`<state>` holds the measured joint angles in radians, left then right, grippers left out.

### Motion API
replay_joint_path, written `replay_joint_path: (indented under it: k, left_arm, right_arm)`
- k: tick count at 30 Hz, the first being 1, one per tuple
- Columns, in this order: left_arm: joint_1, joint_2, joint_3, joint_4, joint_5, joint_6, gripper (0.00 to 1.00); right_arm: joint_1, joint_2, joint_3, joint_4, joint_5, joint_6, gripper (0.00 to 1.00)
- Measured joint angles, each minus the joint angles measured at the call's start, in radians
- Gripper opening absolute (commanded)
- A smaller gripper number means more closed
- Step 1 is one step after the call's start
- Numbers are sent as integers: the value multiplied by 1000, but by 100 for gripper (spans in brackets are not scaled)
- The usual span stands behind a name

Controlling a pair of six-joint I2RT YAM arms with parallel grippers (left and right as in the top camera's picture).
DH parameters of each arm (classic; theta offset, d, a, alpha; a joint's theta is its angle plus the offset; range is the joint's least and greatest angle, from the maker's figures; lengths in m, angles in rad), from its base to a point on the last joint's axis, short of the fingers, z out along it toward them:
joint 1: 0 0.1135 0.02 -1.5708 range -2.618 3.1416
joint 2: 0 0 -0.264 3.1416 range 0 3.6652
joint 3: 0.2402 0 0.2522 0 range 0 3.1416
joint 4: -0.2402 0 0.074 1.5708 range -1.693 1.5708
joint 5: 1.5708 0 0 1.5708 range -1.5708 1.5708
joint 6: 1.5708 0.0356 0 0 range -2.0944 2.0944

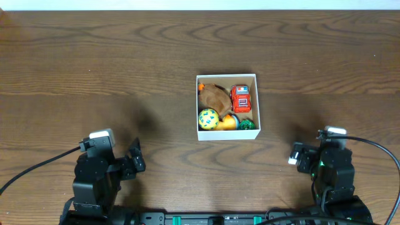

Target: Pack container

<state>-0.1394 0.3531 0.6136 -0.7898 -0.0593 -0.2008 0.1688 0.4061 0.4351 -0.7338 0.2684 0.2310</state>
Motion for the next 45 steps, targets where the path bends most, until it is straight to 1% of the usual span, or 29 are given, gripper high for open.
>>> replay_joint_path:
  k: [8, 11, 14, 19, 21, 26, 32, 35, 39, 45]
  left_arm:
    - [0, 0, 0, -19, 0, 0, 98]
    - [0, 0, 0, -20, 0, 0, 98]
    - [0, 0, 0, -20, 0, 0, 98]
    - [0, 0, 0, -21, 0, 0, 98]
    - [0, 0, 0, -21, 0, 0, 98]
    - [0, 0, 0, -21, 0, 0, 98]
    - [0, 0, 0, -21, 0, 0, 98]
    - [0, 0, 0, -21, 0, 0, 98]
    - [0, 0, 0, -21, 0, 0, 98]
    - [0, 0, 0, -21, 0, 0, 98]
  right_arm:
    - [0, 0, -1, -183, 0, 0, 99]
    - [0, 0, -5, -190, 0, 0, 99]
    - [0, -2, -6, -93, -7, -15, 99]
    - [-8, -69, -52, 135, -82, -125, 99]
    - [-21, -135, -106, 231, -111, -164, 99]
    - [-31, -276, -247, 463, -145, -204, 99]
    - [-50, -357, -378, 748, -156, -251, 99]
    - [-59, -376, -415, 754, -164, -273, 99]
    - [-78, -391, -426, 674, -178, -300, 99]
    - [-79, -391, -427, 669, -202, -312, 99]
